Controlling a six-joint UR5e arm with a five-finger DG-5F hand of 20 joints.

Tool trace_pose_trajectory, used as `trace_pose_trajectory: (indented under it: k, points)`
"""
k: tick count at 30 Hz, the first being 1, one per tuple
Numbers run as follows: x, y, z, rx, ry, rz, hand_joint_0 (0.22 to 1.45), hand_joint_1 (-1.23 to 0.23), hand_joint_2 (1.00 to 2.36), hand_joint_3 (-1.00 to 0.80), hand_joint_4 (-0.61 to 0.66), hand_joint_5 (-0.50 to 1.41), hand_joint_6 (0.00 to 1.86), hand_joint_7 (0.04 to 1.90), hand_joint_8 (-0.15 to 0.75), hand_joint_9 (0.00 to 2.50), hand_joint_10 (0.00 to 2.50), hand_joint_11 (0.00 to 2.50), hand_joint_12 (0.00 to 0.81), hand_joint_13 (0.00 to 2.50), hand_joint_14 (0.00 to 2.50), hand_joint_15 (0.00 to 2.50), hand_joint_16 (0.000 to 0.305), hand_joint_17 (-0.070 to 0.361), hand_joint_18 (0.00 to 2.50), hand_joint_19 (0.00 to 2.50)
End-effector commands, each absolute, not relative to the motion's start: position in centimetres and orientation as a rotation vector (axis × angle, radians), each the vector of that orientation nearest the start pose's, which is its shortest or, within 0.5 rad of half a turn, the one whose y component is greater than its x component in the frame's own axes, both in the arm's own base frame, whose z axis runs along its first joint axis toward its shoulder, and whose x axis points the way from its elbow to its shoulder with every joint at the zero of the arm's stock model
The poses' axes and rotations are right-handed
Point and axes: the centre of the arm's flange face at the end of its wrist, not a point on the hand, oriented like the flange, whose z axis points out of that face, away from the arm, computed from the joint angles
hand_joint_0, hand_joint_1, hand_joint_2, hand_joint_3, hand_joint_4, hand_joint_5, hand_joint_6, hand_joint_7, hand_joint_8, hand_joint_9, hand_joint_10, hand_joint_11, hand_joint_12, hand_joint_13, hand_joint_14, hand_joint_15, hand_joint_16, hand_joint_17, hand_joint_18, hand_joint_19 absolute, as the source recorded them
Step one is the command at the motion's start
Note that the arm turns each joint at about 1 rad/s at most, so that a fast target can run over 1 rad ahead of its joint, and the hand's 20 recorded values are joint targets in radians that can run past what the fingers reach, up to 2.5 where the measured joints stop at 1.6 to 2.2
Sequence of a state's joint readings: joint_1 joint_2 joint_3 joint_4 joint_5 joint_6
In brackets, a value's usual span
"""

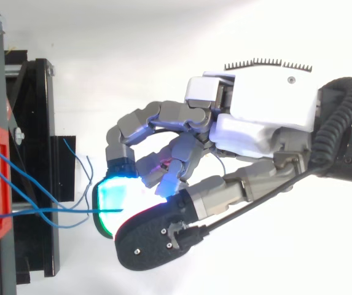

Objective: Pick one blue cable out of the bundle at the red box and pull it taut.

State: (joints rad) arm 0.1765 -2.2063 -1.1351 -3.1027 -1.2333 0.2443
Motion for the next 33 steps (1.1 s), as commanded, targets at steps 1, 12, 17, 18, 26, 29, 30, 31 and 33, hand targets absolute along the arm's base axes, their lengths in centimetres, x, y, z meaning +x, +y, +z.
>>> trace_pose_trajectory:
  k: [1, 12, 17, 18, 26, 29, 30, 31, 33]
  points:
    - [73.18, -3.84, 31.25, 1.523, 1.082, 1.137, 0.60, -0.81, 1.02, -0.21, 0.17, -0.06, 0.84, 1.27, 0.425, 1.34, 0.02, 1.08, 0.396, 0.69, 0.01, 0.31, 0.054, 0.122, 0.63, 0.28]
    - [73.18, -3.84, 31.25, 1.520, 1.085, 1.134, 0.60, -0.89, 1.02, -0.07, 0.09, -0.05, 0.85, 1.28, 0.424, 1.37, 0.02, 1.08, 0.402, 0.74, 0.01, 0.32, 0.056, 0.127, 0.69, 0.26]
    - [73.18, -3.48, 31.36, 1.502, 1.103, 1.127, 0.60, -0.90, 1.03, -0.05, 0.09, -0.05, 0.85, 1.31, 0.418, 1.37, 0.02, 1.09, 0.400, 0.74, 0.01, 0.32, 0.056, 0.125, 0.69, 0.26]
    - [73.18, -3.48, 31.36, 1.497, 1.108, 1.122, 0.60, -0.90, 1.03, -0.05, 0.09, -0.05, 0.85, 1.30, 0.413, 1.37, 0.02, 1.09, 0.399, 0.74, 0.01, 0.33, 0.056, 0.125, 0.69, 0.26]
    - [73.22, -3.46, 31.38, 1.396, 1.191, 1.030, 0.61, -0.91, 1.03, -0.06, 0.12, -0.05, 0.86, 1.32, 0.418, 1.34, 0.02, 1.11, 0.396, 0.73, 0.01, 0.33, 0.054, 0.122, 0.67, 0.27]
    - [73.24, -3.68, 31.40, 1.371, 1.206, 1.006, 0.61, -0.92, 1.03, -0.06, 0.13, -0.05, 0.86, 1.33, 0.415, 1.33, 0.02, 1.11, 0.395, 0.72, 0.01, 0.33, 0.054, 0.122, 0.67, 0.27]
    - [73.27, -3.78, 31.43, 1.346, 1.222, 0.983, 0.61, -0.92, 1.03, -0.06, 0.13, -0.05, 0.86, 1.33, 0.412, 1.33, 0.02, 1.11, 0.393, 0.72, 0.01, 0.33, 0.054, 0.121, 0.66, 0.27]
    - [73.28, -3.88, 31.44, 1.337, 1.226, 0.977, 0.61, -0.92, 1.03, -0.05, 0.15, -0.06, 0.87, 1.33, 0.414, 1.32, 0.02, 1.12, 0.394, 0.71, 0.01, 0.33, 0.054, 0.121, 0.66, 0.27]
    - [73.36, -4.07, 31.50, 1.310, 1.238, 0.957, 0.61, -0.93, 1.03, -0.05, 0.16, -0.06, 0.87, 1.33, 0.415, 1.31, 0.02, 1.12, 0.394, 0.70, 0.01, 0.33, 0.054, 0.122, 0.66, 0.27]
